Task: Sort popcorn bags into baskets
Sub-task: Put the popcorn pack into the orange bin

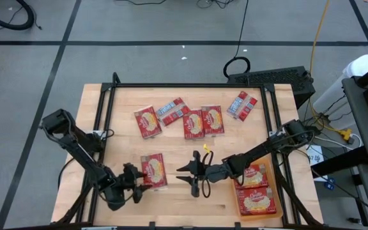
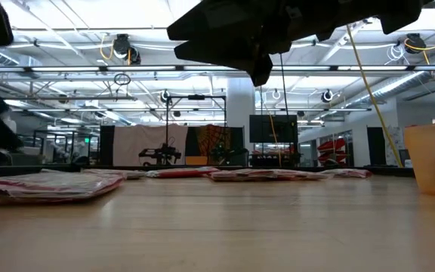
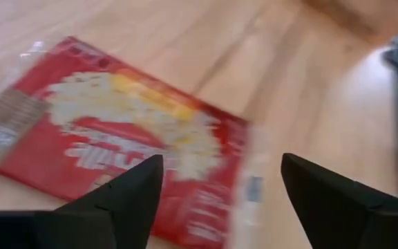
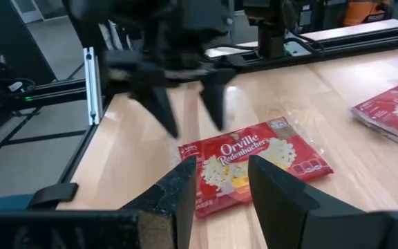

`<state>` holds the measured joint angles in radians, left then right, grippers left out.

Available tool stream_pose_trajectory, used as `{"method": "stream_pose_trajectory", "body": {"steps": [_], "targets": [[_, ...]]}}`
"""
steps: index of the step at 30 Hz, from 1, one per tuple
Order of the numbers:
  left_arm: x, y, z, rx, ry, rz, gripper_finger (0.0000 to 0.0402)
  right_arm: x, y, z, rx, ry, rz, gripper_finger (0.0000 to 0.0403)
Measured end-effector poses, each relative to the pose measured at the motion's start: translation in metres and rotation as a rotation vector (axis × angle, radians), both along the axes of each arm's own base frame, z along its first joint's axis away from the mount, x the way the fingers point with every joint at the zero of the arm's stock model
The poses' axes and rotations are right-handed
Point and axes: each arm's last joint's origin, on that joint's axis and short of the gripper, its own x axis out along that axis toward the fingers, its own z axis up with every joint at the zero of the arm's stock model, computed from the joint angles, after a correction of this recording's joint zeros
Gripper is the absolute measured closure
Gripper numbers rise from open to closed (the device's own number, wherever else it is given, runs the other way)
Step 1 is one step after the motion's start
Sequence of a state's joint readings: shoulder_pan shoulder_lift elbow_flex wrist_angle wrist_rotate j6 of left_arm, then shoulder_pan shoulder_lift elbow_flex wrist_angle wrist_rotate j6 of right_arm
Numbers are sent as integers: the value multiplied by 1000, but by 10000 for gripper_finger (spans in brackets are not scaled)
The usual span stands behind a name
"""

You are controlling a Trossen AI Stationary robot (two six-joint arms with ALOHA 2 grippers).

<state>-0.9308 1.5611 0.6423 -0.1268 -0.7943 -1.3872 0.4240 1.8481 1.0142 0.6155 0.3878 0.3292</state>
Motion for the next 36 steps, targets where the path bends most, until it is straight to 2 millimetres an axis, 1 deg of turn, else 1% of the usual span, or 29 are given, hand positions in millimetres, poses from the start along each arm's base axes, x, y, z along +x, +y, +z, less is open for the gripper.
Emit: {"method": "stream_pose_trajectory", "body": {"steps": [3, 6, 9, 12, 15, 17, 20, 24, 27, 29, 31, 33, 36], "targets": [[1, 12, -17, 77, 62, 25, 99, -2, 4, 0, 2, 0, 12, 277], [2, 22, -30, 138, 112, 48, 108, -4, 8, 0, 2, 0, 23, 277], [4, 28, -36, 178, 156, 53, 125, -4, 10, 0, 3, -1, 27, 277], [1, 34, -37, 244, 242, 9, 148, -4, 10, 0, 21, -1, 21, 277], [-6, 40, -31, 334, 327, -63, 173, -4, 9, 0, 20, -1, 15, 277], [-11, 48, -23, 385, 384, -100, 188, -2, 6, 0, 20, 0, 6, 277], [-23, 61, -7, 398, 459, -99, 210, 0, 0, 0, 30, -1, -15, 277], [-35, 68, 10, 301, 475, -49, 233, 3, -7, 0, 48, -1, -40, 277], [-41, 66, 16, 235, 443, -32, 243, 5, -12, 0, 47, -1, -54, 277], [-44, 64, 18, 216, 431, -28, 242, 6, -15, 0, 43, 0, -62, 277], [-46, 65, 18, 179, 430, 35, 232, 7, -18, -1, 39, 5, -68, 277], [-49, 70, 17, 152, 479, 96, 212, 8, -21, -1, 36, 10, -74, 277], [-51, 74, 14, 87, 579, 143, 170, 7, -22, -2, 26, 23, -74, 277]]}}
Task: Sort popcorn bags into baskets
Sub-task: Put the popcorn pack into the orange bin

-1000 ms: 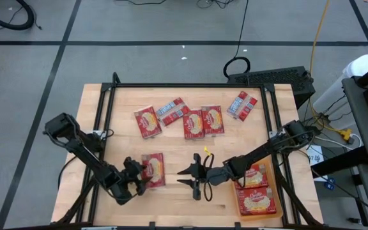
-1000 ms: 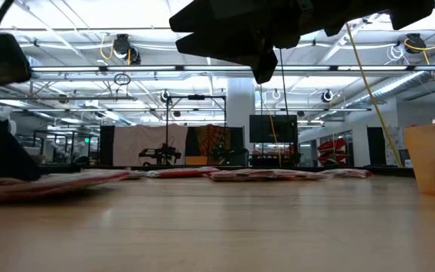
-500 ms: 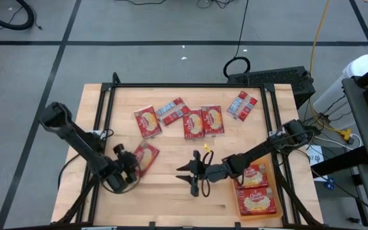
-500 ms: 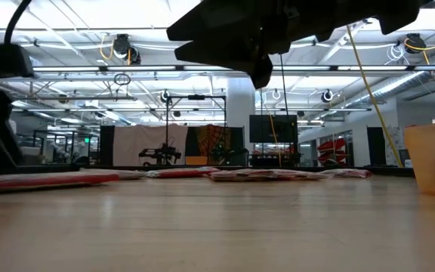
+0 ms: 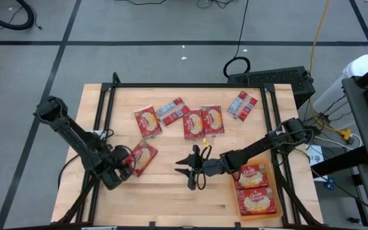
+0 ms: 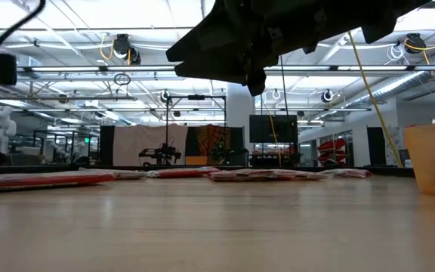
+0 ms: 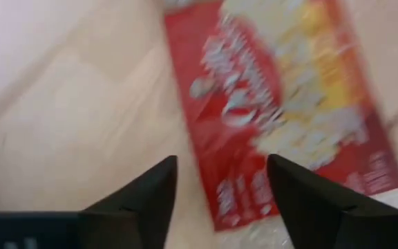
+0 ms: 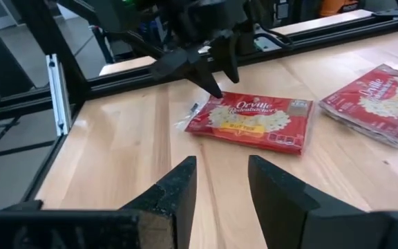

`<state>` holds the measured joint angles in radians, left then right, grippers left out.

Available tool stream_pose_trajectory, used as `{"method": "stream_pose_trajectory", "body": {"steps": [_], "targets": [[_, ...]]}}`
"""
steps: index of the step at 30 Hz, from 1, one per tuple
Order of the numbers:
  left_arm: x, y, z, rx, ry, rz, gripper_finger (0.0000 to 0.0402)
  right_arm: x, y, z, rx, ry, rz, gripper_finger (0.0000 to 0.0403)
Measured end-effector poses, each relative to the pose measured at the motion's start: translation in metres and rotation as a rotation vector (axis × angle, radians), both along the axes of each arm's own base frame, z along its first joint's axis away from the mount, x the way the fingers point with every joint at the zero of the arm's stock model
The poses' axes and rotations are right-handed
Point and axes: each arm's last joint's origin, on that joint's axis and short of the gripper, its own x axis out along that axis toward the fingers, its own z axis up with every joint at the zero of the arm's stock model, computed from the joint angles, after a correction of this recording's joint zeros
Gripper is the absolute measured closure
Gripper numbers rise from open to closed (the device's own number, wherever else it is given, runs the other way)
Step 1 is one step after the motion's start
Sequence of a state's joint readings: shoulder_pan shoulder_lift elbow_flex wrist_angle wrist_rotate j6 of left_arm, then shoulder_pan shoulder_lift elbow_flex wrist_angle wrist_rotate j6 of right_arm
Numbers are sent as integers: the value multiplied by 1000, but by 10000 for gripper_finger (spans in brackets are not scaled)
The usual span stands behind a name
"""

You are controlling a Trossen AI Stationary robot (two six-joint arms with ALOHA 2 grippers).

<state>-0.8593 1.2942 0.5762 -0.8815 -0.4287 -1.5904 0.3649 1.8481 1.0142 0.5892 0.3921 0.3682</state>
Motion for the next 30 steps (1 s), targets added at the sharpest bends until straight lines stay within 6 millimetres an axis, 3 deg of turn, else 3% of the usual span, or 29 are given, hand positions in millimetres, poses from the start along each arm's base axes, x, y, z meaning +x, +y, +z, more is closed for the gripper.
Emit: {"method": "stream_pose_trajectory", "body": {"steps": [5, 9, 14, 21, 22, 30], "targets": [[-1, 4, -13, -53, 19, 1, 107, -1, 1, -1, -22, 9, 12, 277], [-3, 8, -30, -129, -18, -30, 101, -2, 3, -1, -25, 15, 20, 277], [-4, 9, -33, -91, -59, -64, 175, -3, 5, -3, -32, 36, 27, 277], [-2, 7, -23, -84, -66, -293, 369, -3, 6, -4, -23, 38, 24, 277], [-2, 7, -22, -81, -69, -314, 382, -3, 6, -4, -22, 38, 23, 277], [5, 12, -10, -49, -164, -407, 375, 0, -5, -4, 105, 31, -52, 277]]}}
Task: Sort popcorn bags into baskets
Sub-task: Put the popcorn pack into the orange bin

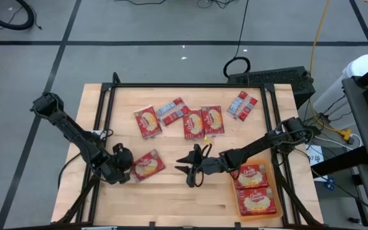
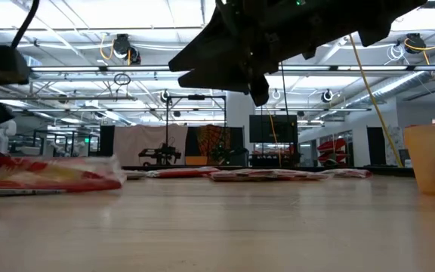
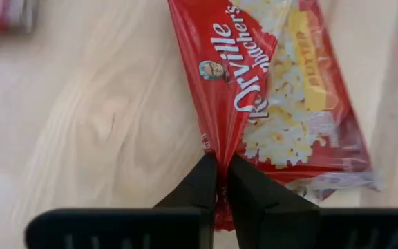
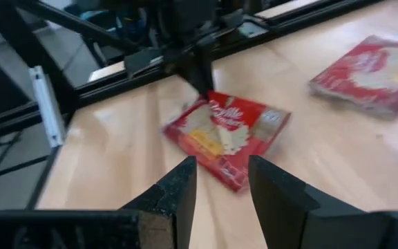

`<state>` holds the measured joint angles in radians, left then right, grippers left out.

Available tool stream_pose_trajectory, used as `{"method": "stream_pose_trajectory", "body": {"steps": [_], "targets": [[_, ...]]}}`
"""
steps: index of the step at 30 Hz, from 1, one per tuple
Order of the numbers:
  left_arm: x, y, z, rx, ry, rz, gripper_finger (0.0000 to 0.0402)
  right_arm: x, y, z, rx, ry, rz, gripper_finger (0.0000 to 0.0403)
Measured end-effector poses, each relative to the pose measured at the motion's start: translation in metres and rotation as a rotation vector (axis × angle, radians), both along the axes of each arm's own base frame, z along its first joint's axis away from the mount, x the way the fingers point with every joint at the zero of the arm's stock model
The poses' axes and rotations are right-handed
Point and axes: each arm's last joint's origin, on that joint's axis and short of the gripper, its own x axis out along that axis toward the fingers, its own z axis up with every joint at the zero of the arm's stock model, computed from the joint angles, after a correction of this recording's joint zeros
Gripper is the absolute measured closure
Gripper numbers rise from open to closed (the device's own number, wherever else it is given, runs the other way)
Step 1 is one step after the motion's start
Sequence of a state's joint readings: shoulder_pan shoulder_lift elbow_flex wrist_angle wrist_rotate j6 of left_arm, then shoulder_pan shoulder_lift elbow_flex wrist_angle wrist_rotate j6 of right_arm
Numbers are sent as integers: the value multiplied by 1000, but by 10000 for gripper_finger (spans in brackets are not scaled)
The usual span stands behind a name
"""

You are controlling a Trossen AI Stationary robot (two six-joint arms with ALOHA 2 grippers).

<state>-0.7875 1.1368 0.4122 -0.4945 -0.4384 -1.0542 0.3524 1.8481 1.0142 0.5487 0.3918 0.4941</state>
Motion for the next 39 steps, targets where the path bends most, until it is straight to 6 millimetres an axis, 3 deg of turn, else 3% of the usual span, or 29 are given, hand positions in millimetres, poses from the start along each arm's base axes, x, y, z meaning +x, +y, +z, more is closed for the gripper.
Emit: {"method": "stream_pose_trajectory", "body": {"steps": [4, 12, 18, 25, 32, 39], "targets": [[7, 0, 6, 63, -91, -75, 391, 2, 2, -7, 23, 6, 29, 269], [24, -3, 17, 191, -274, -197, 387, 14, 5, -42, 56, 19, 56, 226], [35, 1, 24, 299, -340, -250, 391, 21, -12, -25, 121, -34, -3, 193], [42, 5, 29, 411, -387, -243, 389, 25, -38, -6, 248, -60, 32, 188], [45, 5, 26, 420, -382, -238, 384, 27, -48, -5, 194, -75, -16, 229], [53, -1, 19, 418, -401, -242, 386, 25, -45, -9, 172, -27, 0, 356]]}}
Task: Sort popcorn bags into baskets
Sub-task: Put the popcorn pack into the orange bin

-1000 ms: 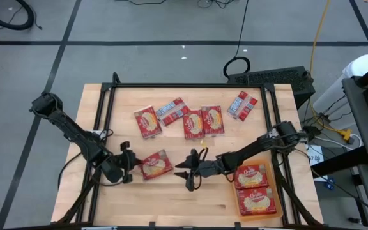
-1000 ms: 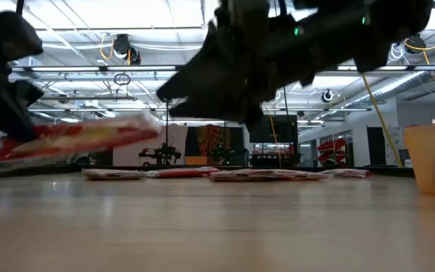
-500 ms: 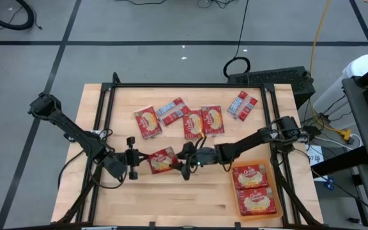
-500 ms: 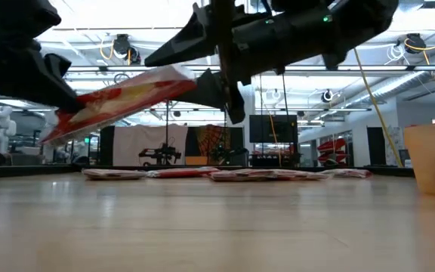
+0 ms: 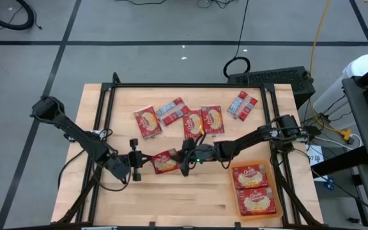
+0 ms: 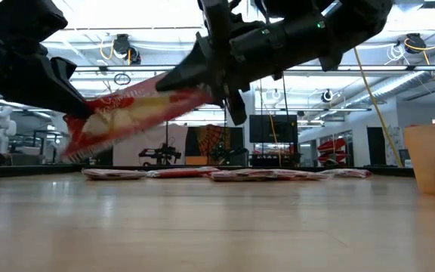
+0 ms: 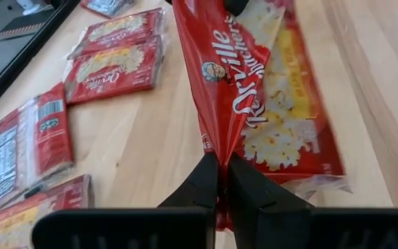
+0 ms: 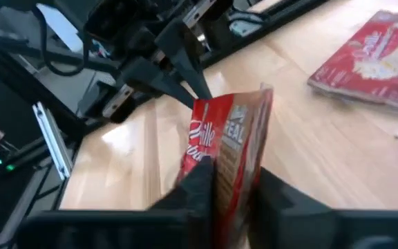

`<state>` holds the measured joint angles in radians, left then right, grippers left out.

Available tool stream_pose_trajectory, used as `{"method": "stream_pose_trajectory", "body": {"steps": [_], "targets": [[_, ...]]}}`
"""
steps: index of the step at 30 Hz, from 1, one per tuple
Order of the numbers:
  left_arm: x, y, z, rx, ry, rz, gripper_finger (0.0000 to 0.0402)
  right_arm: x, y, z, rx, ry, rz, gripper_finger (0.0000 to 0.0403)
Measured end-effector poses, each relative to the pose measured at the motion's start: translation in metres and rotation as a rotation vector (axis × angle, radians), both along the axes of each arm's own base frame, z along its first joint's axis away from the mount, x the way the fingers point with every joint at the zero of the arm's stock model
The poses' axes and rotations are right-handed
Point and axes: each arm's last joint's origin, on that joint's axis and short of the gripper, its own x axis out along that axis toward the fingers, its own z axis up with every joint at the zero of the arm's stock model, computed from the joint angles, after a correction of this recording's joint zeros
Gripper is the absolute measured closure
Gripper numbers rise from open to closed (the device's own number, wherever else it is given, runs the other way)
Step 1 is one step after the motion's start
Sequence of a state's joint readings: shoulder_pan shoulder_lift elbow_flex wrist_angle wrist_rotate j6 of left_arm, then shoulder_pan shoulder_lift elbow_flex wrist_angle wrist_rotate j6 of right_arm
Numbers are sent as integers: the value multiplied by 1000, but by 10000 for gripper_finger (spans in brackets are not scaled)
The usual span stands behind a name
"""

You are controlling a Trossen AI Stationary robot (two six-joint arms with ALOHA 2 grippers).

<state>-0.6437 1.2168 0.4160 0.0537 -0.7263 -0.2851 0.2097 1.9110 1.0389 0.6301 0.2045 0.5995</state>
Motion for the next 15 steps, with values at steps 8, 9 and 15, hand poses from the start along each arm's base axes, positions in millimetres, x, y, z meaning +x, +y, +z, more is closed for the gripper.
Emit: {"method": "stream_pose_trajectory", "body": {"steps": [8, 9, 15], "targets": [[4, -2, 0, -44, -44, 27, 347, -4, 2, -2, 30, 68, 61, 375], [4, -2, 1, -64, -54, 46, 334, -5, 1, 0, 33, 82, 66, 375], [4, -2, 1, -159, -79, 104, 230, -23, -2, 24, 32, 186, 58, 395]]}}
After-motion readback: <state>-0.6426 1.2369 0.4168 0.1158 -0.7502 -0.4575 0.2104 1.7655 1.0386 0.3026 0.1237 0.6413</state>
